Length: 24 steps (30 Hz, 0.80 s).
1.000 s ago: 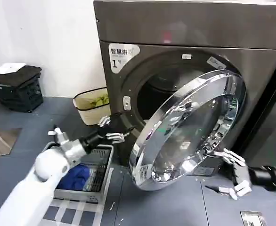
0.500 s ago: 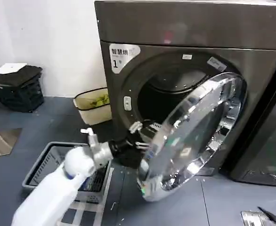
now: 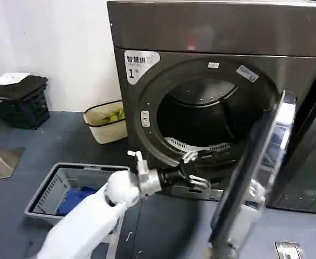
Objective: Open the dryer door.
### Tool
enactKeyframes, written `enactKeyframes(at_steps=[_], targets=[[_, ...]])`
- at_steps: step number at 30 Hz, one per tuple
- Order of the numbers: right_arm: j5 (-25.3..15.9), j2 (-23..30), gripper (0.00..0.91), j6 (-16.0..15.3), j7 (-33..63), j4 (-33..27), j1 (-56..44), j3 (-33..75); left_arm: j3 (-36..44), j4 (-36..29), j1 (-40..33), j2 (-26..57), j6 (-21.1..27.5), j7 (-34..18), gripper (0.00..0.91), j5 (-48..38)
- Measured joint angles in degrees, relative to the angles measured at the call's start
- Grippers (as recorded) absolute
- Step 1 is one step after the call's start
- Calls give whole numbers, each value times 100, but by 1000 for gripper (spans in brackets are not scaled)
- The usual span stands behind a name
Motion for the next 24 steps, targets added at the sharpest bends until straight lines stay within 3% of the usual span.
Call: enactKeyframes(at_steps=[5,11,18,24], targets=[[-399,327,907,-1423,1549,150,249,826,379,208,-218,-338,-218,-112,907,339],[-917,614,907,-2270,2513,25,541,1684,787,589,-510,-778,-316,-288,907,541],[-1084,924,907,-2722,3356,-353,655,2266,1214,1012,-825,-1316,-537,-871,907,875],[-1320,1033,907,-2791,3916,-737,636,2613,1554,1282,-1016,-1760,-574,-1329,907,1206]])
